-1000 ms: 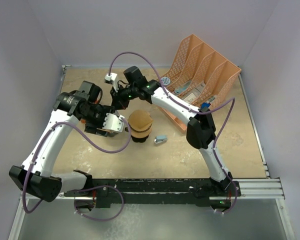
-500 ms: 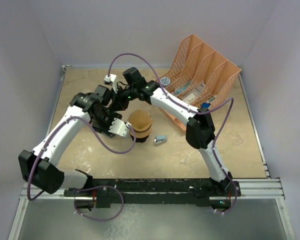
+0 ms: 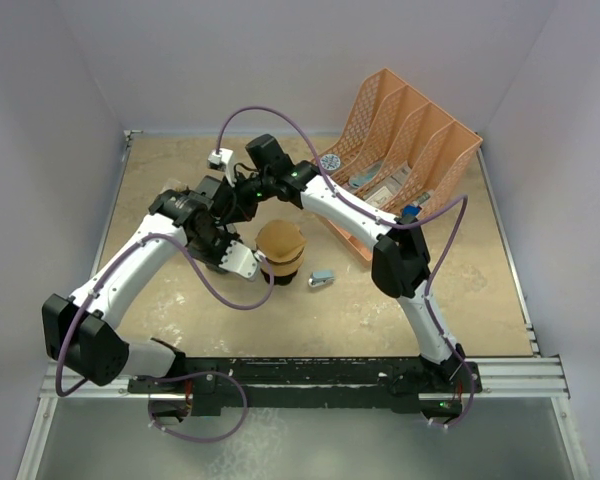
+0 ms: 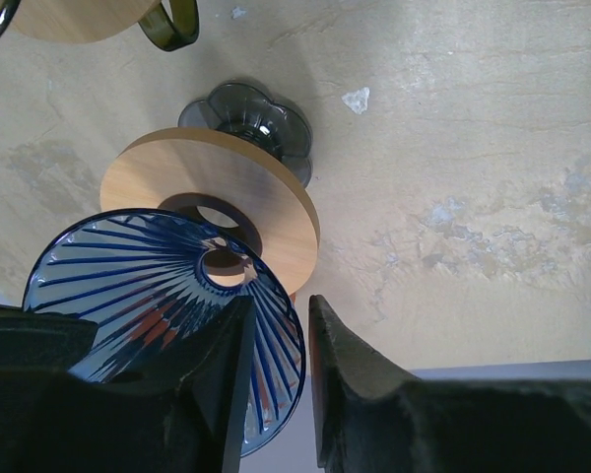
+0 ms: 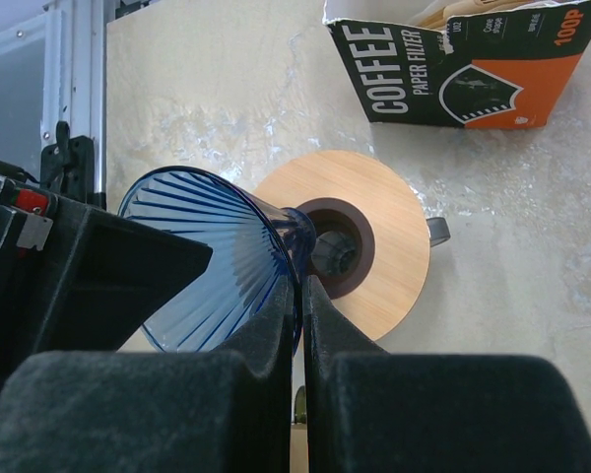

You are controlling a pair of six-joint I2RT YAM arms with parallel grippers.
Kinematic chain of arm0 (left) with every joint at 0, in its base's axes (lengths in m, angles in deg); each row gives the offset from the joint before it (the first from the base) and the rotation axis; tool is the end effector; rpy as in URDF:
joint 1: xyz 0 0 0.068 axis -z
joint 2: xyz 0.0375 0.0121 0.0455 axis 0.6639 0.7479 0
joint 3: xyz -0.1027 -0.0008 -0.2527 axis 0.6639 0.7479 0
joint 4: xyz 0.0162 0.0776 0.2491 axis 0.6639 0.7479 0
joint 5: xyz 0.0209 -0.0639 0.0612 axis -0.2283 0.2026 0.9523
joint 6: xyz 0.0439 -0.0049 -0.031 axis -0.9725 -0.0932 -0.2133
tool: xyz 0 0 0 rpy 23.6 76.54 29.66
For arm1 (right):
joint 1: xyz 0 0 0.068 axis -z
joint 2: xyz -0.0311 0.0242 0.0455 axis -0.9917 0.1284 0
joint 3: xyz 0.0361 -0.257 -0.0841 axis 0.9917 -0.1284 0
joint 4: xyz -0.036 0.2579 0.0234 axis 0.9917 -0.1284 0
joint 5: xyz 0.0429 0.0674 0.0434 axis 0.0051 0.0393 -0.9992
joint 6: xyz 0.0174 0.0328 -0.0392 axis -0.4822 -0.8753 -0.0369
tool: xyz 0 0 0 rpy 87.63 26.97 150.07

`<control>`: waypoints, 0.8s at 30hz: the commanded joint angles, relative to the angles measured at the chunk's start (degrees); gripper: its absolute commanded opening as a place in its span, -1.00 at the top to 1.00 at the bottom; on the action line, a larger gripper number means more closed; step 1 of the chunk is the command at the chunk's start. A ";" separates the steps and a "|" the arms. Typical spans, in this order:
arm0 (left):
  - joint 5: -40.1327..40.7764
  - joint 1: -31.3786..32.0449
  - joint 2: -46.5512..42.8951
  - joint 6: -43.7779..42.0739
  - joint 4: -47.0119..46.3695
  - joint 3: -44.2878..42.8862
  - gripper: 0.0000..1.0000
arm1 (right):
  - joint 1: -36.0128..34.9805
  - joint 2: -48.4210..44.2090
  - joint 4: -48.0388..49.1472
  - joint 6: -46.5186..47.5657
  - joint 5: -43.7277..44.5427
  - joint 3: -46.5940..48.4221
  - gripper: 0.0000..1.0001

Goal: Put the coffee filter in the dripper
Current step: Place the coffee dripper in the dripper holder.

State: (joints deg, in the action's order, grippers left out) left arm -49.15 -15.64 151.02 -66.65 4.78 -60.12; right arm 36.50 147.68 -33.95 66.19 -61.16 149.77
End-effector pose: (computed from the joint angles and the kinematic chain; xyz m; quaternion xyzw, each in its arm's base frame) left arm 0.2121 -0.1056 0.2999 0.8209 0.5604 0.0256 0.1064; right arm 0.3473 0.3941 0.3008 -0.4991 0.6639 0.4439 0.3362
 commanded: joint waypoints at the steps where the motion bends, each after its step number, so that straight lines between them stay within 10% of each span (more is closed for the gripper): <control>1: 0.54 0.34 -0.30 0.31 -0.91 0.31 0.52 | -0.28 -0.07 1.19 -0.19 -2.08 2.92 1.00; 9: 0.06 0.32 -1.49 2.85 -3.57 1.43 0.84 | -0.20 -0.31 0.92 1.09 -2.48 3.42 1.00; 24: -5.28 -1.07 -5.99 10.47 -12.00 2.76 1.00 | 1.86 -2.03 -0.46 2.71 -2.07 7.17 0.19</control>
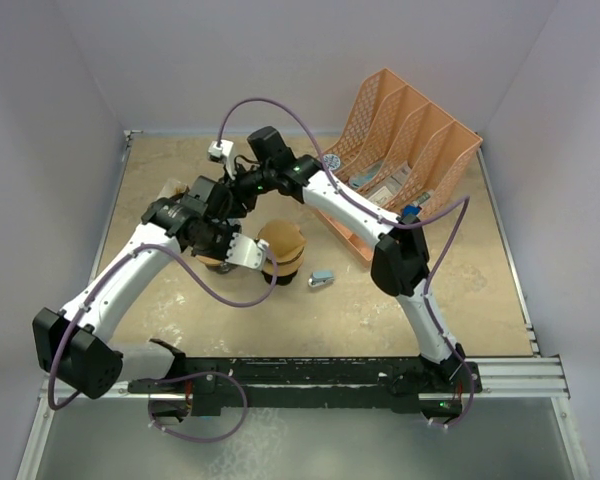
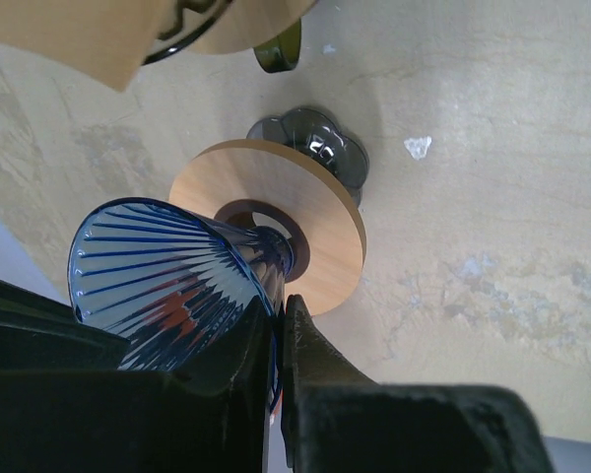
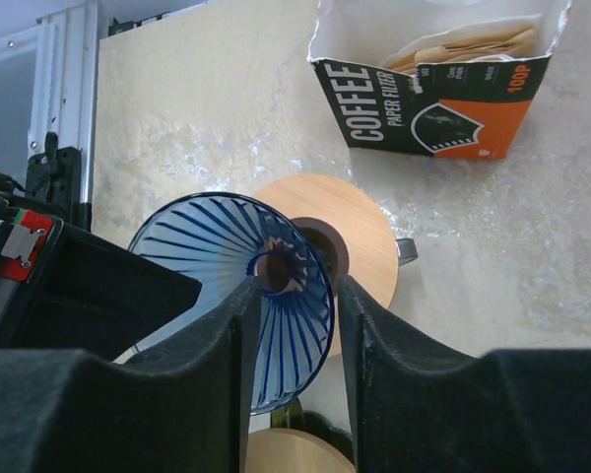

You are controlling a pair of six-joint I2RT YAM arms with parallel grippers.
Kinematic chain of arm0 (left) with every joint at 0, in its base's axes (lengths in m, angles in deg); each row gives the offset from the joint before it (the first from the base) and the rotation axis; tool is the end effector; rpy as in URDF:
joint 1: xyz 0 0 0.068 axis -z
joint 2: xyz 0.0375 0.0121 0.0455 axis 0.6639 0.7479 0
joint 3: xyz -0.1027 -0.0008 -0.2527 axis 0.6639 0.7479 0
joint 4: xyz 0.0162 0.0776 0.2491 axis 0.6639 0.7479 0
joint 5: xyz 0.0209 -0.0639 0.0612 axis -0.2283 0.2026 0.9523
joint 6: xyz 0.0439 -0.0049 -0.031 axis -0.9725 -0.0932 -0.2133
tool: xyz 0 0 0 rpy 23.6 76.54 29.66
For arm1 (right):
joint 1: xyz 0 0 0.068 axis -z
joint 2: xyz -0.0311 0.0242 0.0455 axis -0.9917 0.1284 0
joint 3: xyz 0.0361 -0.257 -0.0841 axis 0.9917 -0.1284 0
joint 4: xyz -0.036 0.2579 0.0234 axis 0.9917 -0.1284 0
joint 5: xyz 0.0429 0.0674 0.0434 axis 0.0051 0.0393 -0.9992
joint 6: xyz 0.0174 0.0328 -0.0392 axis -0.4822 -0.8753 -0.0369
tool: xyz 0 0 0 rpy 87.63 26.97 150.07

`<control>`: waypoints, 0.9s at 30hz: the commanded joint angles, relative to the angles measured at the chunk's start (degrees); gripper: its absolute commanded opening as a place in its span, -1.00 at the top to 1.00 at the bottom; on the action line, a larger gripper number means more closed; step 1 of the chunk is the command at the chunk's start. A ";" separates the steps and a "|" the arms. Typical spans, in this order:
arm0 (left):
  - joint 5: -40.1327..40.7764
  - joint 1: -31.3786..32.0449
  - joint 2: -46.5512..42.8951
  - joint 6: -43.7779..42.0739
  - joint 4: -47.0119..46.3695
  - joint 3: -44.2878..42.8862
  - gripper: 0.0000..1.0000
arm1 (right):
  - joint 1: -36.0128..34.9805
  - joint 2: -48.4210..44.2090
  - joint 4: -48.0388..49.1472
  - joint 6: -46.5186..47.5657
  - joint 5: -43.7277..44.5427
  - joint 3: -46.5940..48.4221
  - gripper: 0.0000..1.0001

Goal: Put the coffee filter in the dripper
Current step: Place the coffee dripper in the dripper holder.

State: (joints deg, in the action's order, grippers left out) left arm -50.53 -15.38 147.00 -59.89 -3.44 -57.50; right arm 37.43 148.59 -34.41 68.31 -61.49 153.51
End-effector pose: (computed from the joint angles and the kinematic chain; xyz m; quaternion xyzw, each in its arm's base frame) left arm 0.2101 -0.1068 0.3069 0.7807 0.5945 0.0451 0.1873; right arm 0.3558 0.3908 0.3142 -0.5080 0.6458 0.4390 0.3636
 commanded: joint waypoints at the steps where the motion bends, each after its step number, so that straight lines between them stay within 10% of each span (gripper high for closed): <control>1: -5.20 -2.03 -2.20 4.13 -4.26 0.14 1.00 | 1.08 -3.19 -0.01 0.66 -1.72 3.61 0.16; 27: -10.54 -9.31 -7.10 9.53 -16.06 9.95 1.00 | 2.74 -2.63 0.35 0.14 -2.86 3.09 -0.03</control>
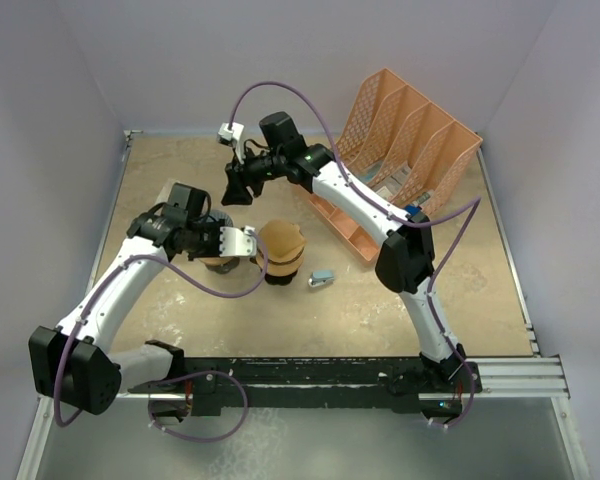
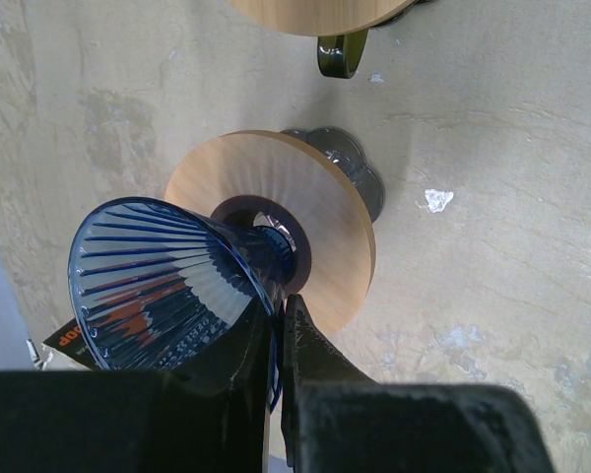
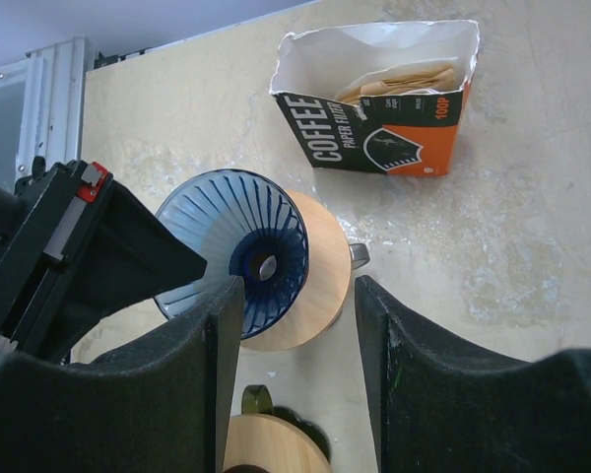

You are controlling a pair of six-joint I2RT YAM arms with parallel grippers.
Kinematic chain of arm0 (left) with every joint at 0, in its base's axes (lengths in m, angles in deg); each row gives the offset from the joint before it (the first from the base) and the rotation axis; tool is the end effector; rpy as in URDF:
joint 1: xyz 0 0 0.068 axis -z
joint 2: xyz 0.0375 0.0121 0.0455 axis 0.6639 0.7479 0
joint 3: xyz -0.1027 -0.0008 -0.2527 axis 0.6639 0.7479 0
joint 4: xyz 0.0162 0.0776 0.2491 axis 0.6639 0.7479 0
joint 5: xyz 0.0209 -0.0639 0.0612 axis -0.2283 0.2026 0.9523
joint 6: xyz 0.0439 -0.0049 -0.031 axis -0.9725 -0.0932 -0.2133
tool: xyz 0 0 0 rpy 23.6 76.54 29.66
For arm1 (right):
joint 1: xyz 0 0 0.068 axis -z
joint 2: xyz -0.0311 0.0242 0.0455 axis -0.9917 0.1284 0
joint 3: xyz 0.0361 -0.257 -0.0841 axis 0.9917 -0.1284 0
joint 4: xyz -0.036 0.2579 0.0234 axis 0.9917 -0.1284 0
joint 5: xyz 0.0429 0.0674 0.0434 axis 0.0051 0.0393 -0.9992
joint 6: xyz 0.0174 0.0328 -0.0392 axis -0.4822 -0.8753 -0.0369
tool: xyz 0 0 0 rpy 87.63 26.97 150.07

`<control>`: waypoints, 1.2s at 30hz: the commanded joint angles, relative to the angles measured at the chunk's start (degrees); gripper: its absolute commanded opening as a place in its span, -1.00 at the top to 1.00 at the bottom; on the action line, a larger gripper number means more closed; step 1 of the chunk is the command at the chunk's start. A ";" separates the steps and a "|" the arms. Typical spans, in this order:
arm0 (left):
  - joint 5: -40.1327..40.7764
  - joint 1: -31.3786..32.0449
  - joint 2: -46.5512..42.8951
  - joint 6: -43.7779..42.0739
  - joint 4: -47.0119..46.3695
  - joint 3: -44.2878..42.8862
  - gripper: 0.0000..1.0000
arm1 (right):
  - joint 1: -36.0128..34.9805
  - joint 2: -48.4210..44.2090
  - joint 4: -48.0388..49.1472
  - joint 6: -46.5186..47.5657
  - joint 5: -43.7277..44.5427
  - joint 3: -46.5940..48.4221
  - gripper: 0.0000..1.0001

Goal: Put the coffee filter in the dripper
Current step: Place the coffee dripper in the dripper holder.

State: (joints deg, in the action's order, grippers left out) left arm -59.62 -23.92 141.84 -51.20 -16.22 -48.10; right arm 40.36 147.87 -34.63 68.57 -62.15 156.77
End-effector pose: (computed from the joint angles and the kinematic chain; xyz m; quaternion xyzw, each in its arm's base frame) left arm 0.2163 -0.0779 0.2886 0.6841 0.6717 0.0079 0.2842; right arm 0.3724 0.3699 0.3395 -0.4967 0.6358 0.4350 0.3999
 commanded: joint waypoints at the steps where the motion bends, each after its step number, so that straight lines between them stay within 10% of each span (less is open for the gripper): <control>1: -1.74 -0.79 -2.12 1.11 -3.46 0.79 1.00 | -0.19 -1.86 0.74 -0.07 -2.16 -0.42 -0.04; 36: -5.77 -2.20 -4.64 4.66 -5.59 7.80 1.00 | -3.70 6.32 0.39 -0.50 -0.14 -0.39 0.15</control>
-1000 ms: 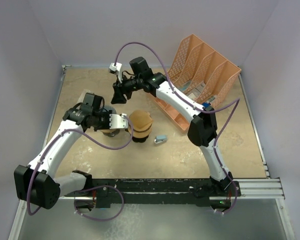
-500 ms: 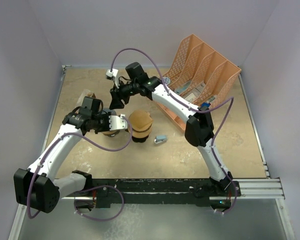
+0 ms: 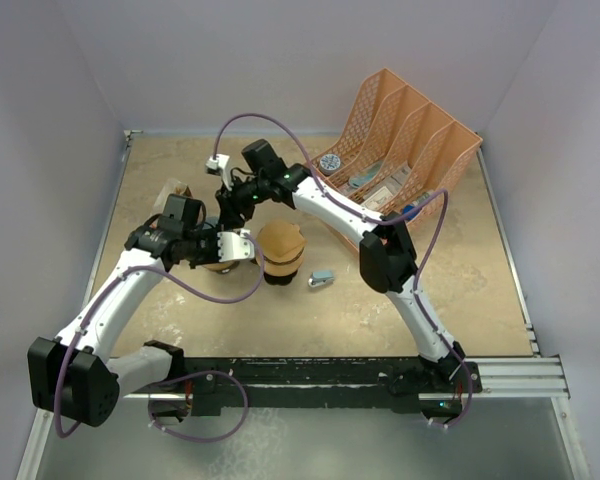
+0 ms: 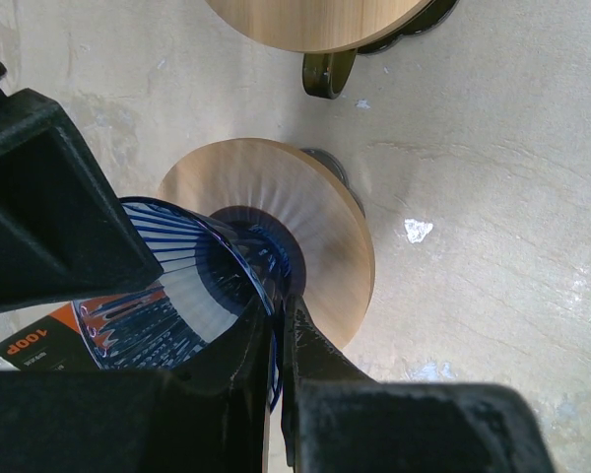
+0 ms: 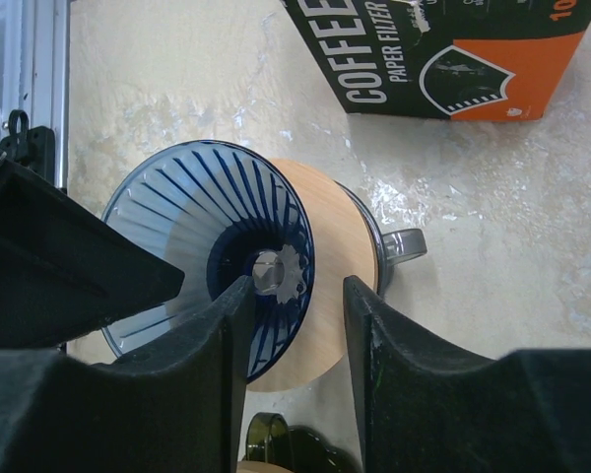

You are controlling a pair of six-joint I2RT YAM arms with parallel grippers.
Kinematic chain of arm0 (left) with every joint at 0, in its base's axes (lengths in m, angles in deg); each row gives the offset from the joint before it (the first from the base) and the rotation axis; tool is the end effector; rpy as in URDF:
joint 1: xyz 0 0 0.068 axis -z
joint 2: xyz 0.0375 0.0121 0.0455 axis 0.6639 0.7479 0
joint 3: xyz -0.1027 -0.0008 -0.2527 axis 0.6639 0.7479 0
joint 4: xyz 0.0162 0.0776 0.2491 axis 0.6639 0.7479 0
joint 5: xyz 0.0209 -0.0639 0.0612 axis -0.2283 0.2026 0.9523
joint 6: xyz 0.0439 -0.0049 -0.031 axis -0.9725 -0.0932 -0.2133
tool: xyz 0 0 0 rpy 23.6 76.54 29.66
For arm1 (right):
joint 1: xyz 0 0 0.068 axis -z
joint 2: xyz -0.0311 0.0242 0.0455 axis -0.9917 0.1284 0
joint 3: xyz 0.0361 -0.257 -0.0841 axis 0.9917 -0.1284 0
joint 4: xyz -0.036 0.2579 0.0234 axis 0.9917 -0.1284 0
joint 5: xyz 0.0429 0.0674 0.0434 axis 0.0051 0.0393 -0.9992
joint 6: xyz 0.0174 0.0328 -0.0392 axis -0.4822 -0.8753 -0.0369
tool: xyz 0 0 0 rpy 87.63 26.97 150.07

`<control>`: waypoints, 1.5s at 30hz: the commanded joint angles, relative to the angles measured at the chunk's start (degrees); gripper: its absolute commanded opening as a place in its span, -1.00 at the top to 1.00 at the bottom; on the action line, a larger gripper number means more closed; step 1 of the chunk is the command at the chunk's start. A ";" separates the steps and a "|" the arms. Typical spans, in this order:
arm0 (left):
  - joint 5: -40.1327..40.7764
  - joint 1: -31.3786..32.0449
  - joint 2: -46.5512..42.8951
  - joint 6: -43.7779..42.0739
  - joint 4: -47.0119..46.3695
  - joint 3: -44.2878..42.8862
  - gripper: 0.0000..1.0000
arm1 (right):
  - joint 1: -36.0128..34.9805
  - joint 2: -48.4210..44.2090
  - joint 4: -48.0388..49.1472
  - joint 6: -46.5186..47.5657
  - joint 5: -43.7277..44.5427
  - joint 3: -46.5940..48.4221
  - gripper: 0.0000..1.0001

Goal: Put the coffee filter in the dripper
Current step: Place the coffee dripper in the dripper holder.

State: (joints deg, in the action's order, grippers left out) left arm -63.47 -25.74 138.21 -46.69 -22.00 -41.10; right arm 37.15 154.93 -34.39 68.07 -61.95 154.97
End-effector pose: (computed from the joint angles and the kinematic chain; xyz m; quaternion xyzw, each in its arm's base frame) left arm 0.2075 -0.0702 0.2702 0.6484 0.6931 -0.0193 0.3144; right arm 0.3676 0.4068 0.2655 -0.5067 0.6672 0.4387 0.3250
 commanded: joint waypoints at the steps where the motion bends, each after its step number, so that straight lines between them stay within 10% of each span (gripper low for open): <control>1: -1.82 -0.31 -1.02 -0.06 0.38 0.97 1.00 | -0.54 -0.74 0.13 0.08 -0.30 1.29 0.18; 20: -2.50 -0.30 -0.62 0.89 -1.86 6.30 1.00 | -1.74 -2.46 0.53 1.40 8.21 1.16 0.72; 45: -5.16 -3.40 0.47 4.14 2.15 9.68 1.00 | -4.54 -1.75 -1.93 2.02 18.81 1.15 0.87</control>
State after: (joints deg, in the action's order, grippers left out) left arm -65.96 -27.36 135.52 -44.18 -29.21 -34.57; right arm 33.02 153.97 -33.93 67.74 -46.32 155.34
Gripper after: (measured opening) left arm 0.032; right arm 0.131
